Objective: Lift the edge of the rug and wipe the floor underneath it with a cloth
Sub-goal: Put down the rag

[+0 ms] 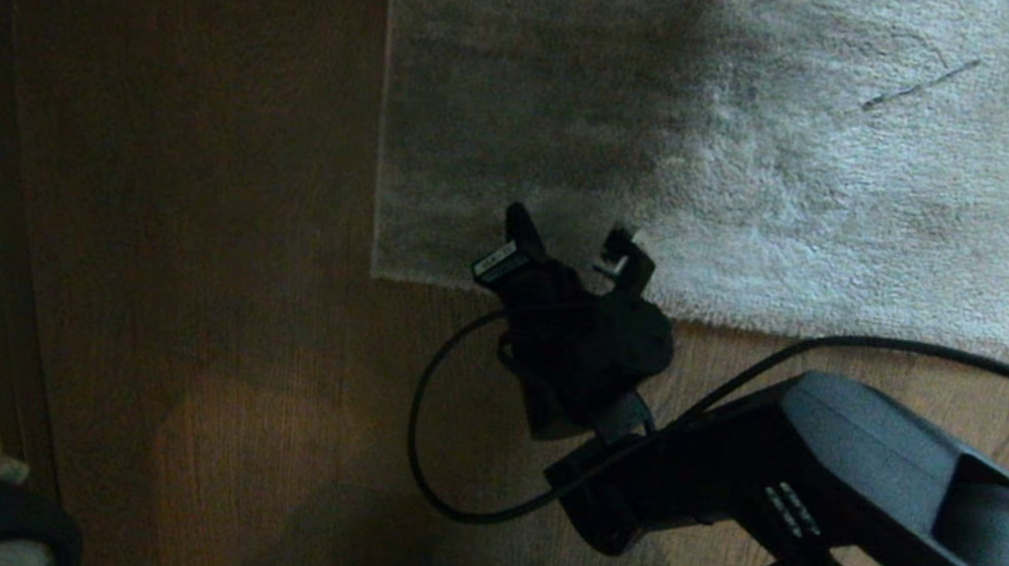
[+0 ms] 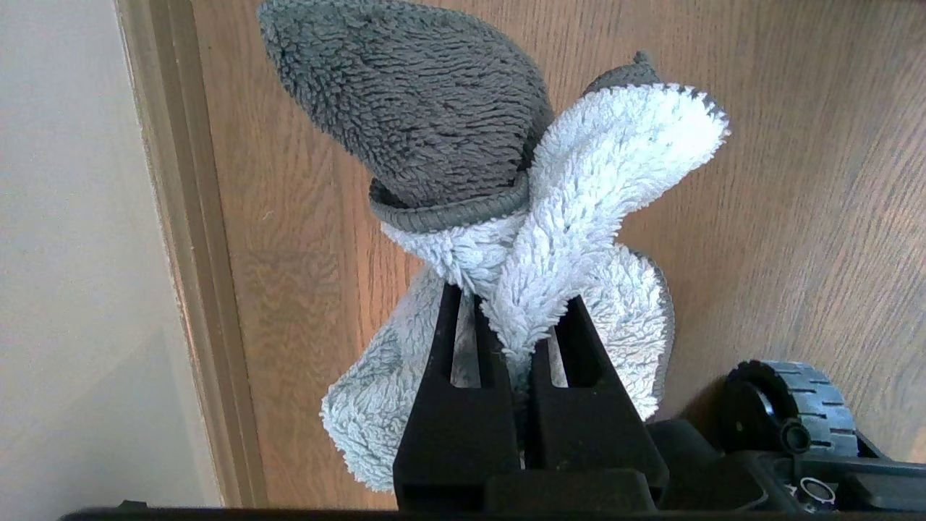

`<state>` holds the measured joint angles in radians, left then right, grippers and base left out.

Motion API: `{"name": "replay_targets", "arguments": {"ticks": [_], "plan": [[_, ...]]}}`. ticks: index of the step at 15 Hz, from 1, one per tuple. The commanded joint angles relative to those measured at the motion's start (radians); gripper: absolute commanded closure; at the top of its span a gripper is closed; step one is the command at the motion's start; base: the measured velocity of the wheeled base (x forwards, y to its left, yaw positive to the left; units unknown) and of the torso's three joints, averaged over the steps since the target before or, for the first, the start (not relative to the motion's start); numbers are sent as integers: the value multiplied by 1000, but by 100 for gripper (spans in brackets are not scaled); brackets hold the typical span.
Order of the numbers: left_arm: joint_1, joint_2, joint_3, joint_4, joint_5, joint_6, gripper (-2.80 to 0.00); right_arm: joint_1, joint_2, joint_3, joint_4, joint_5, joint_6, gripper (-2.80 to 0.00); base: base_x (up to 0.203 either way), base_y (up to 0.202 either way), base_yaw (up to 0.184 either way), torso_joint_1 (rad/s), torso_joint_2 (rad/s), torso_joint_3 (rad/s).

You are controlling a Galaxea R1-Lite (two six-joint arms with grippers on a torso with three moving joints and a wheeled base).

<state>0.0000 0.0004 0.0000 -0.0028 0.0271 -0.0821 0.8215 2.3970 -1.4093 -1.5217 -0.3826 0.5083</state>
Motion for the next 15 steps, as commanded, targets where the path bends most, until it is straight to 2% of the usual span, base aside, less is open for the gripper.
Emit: {"name": "replay_targets", "arguments": {"ticks": [1, 5, 12, 15], "plan": [[0, 0, 0, 0, 1, -1, 0, 1, -93, 87, -48, -3, -1, 0, 0, 0, 0, 0, 0, 0], [0, 0, 0, 0, 1, -1, 0, 0, -210, 283, -48, -9, -50, 0, 0, 0, 0, 0, 0, 0], [0, 0, 0, 0, 1, -1, 0, -7, -503, 709, -48, -14, -244, 0, 0, 0, 0, 0, 0, 0], [0, 0, 0, 0, 1, -1, 0, -58, -644, 902, -48, -20, -286, 0, 0, 0, 0, 0, 0, 0]]}}
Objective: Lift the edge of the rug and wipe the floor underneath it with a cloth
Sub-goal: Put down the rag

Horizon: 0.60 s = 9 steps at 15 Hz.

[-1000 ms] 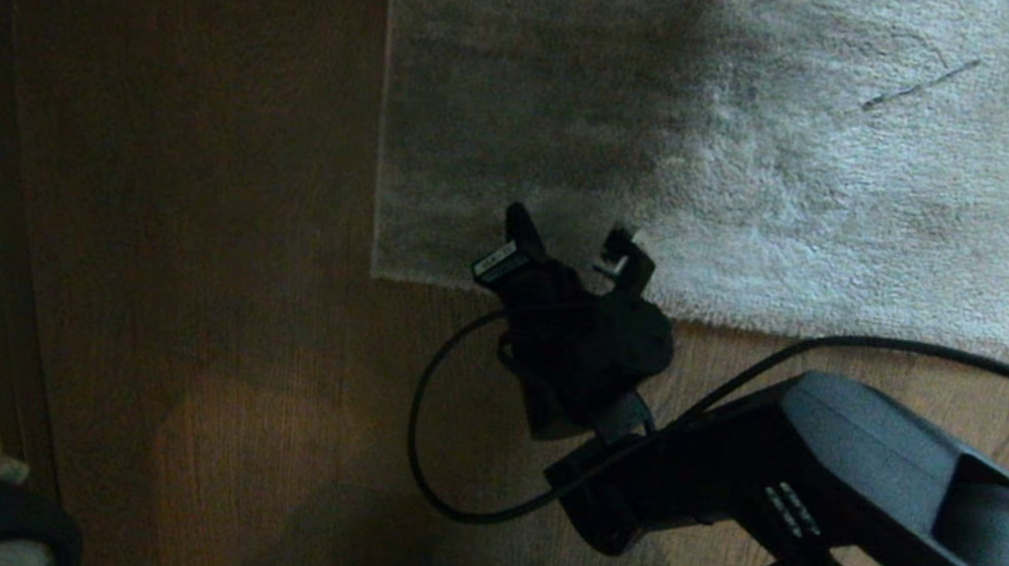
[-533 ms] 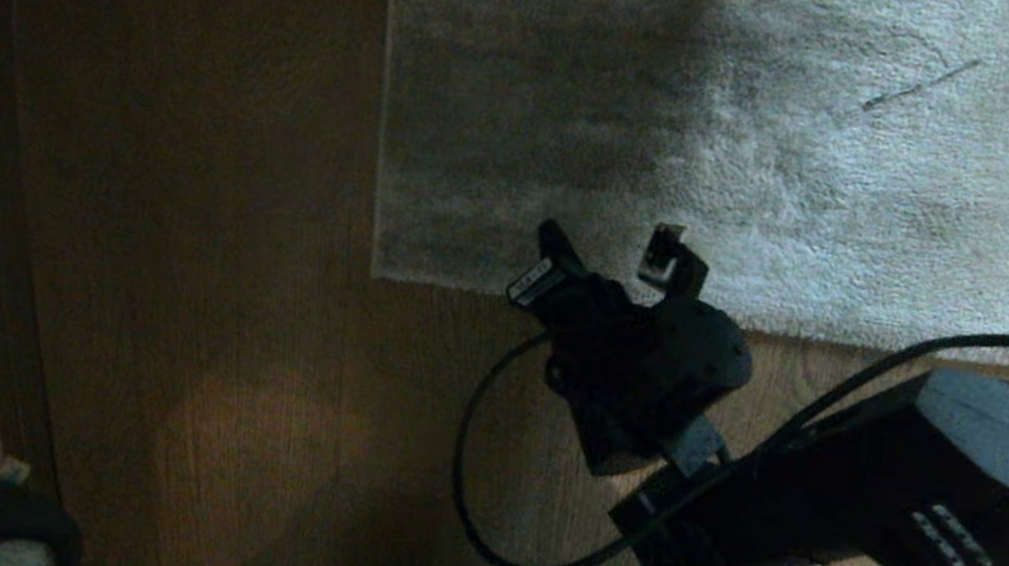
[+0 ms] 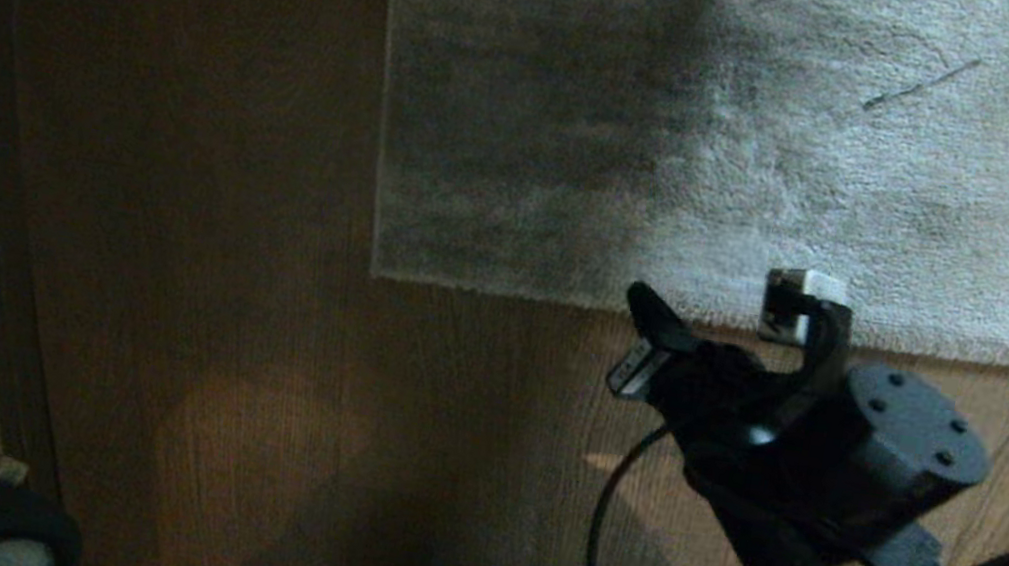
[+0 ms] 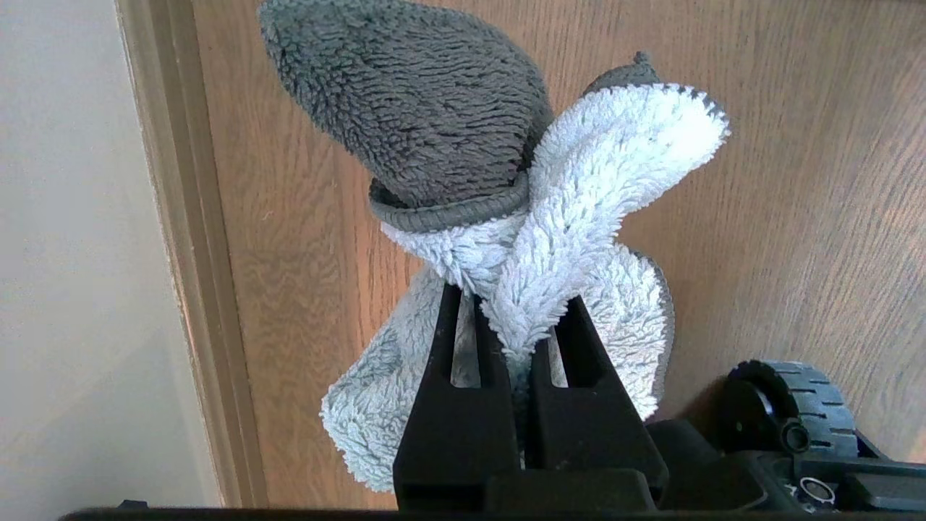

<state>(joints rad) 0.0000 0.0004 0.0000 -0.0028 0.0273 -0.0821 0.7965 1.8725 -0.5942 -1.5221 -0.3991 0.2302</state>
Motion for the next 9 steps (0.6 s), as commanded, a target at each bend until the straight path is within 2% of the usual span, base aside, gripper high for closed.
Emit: {"name": "replay_targets", "arguments": {"ticks": [1, 3, 9], "plan": [[0, 0, 0, 0, 0, -1, 0, -96, -148, 120, -47, -4, -27, 0, 0, 0, 0, 0, 0, 0], [0, 0, 0, 0, 0, -1, 0, -234, -220, 214, -48, -3, -52, 0, 0, 0, 0, 0, 0, 0], [0, 0, 0, 0, 0, -1, 0, -545, -479, 465, -48, 4, -106, 0, 0, 0, 0, 0, 0, 0]]}}
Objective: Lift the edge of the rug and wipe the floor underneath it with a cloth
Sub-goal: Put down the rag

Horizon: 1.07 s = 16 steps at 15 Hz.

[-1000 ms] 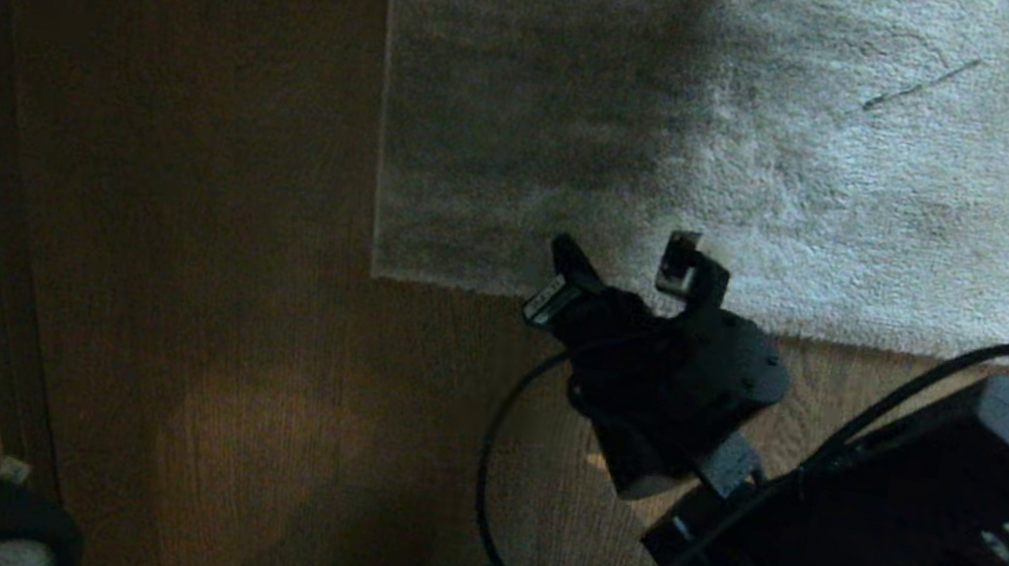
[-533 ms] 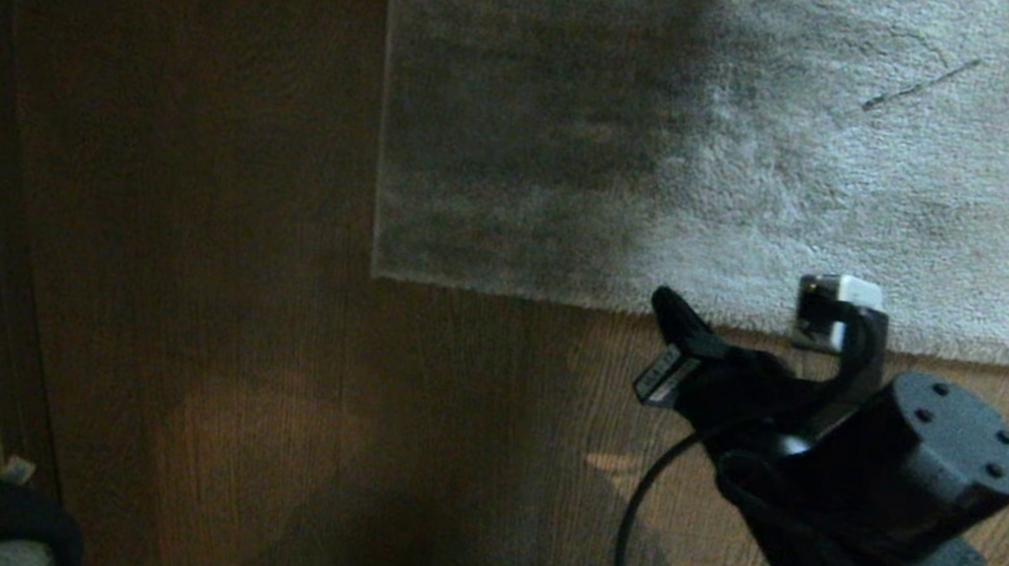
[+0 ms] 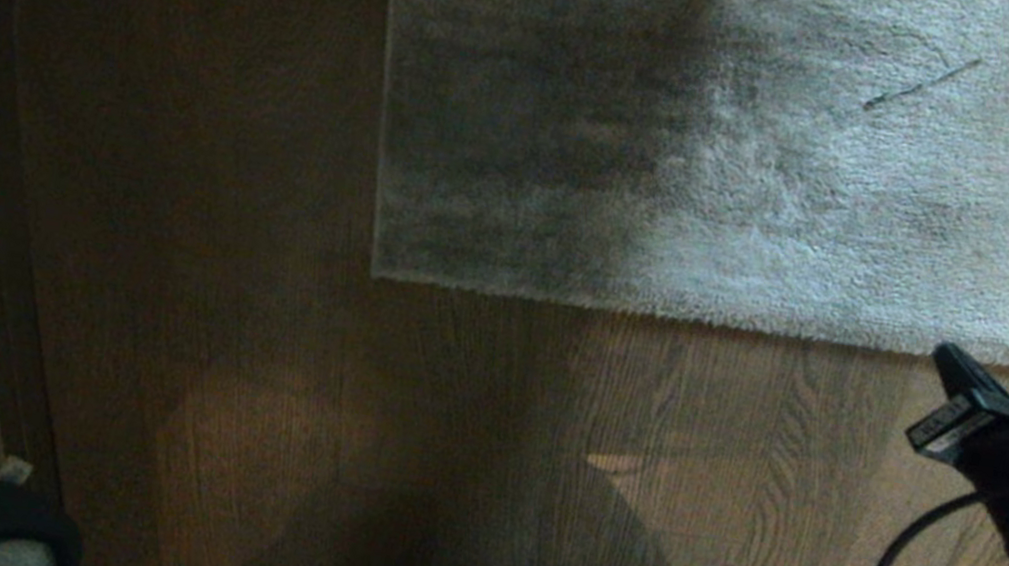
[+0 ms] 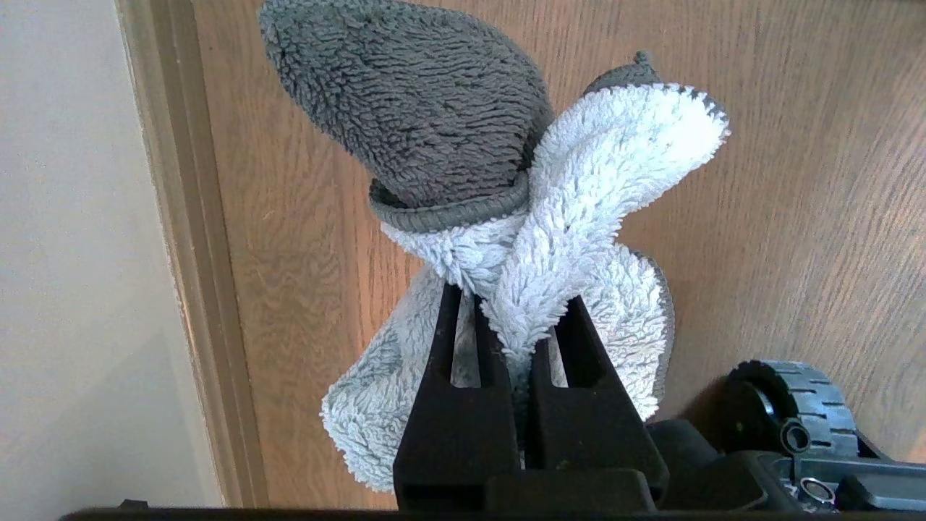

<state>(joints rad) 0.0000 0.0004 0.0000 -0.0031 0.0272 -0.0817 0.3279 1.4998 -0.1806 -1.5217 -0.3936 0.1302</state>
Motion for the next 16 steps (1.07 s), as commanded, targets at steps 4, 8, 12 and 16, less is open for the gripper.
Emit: {"name": "replay_targets", "arguments": {"ticks": [4, 8, 12, 16], "plan": [[0, 0, 0, 0, 0, -1, 0, -211, -271, 168, -40, 1, -18, 0, 0, 0, 0, 0, 0, 0], [0, 0, 0, 0, 0, -1, 0, -239, -354, 181, 12, 1, -41, 0, 0, 0, 0, 0, 0, 0], [0, 0, 0, 0, 0, -1, 0, -239, -353, 181, 26, 1, -50, 0, 0, 0, 0, 0, 0, 0], [0, 0, 0, 0, 0, -1, 0, -240, -383, 181, 35, 0, -51, 0, 0, 0, 0, 0, 0, 0]]}}
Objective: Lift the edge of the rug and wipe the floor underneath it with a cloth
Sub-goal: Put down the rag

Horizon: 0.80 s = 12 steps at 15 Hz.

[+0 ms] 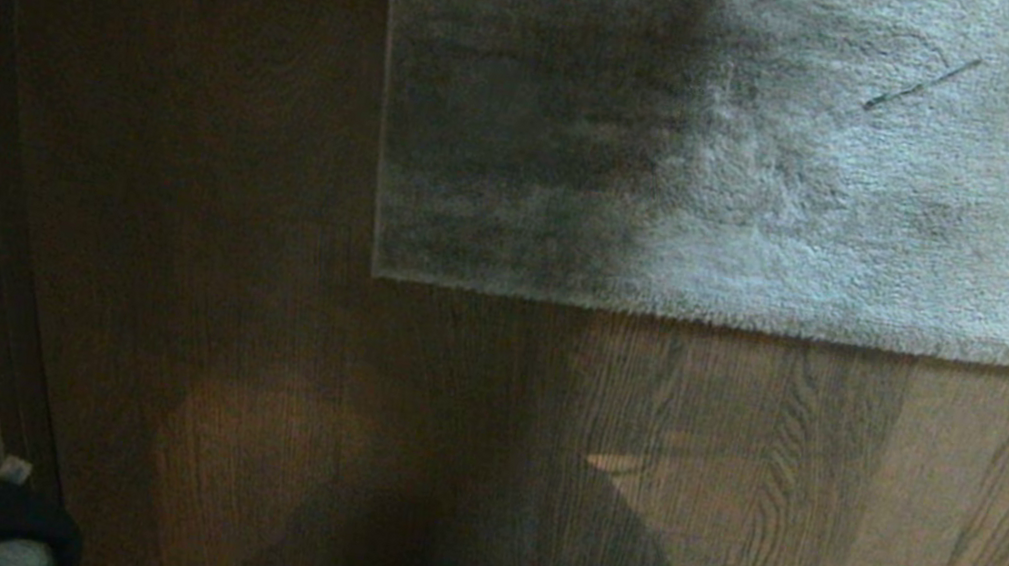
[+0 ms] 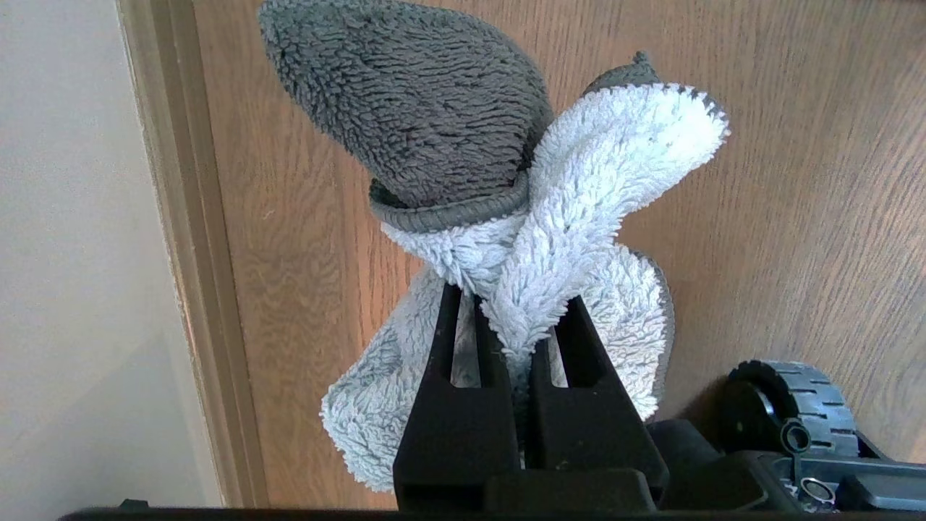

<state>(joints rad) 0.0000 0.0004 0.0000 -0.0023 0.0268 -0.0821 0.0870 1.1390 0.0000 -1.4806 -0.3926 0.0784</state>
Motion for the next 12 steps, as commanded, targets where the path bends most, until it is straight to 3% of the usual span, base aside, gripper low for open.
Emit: {"name": "replay_targets", "arguments": {"ticks": [1, 6, 12], "plan": [[0, 0, 0, -1, 1, -1, 0, 0, -47, 0, 15, -1, 1, 0, 0, 0, 0, 0, 0, 0], [0, 0, 0, -1, 1, -1, 0, 6, -299, 0, 287, 15, 5, 0, 0, 0, 0, 0, 0, 0], [0, 0, 0, -1, 1, -1, 0, 9, -841, -6, 813, 175, -18, 0, 0, 0, 0, 0, 0, 0]]}}
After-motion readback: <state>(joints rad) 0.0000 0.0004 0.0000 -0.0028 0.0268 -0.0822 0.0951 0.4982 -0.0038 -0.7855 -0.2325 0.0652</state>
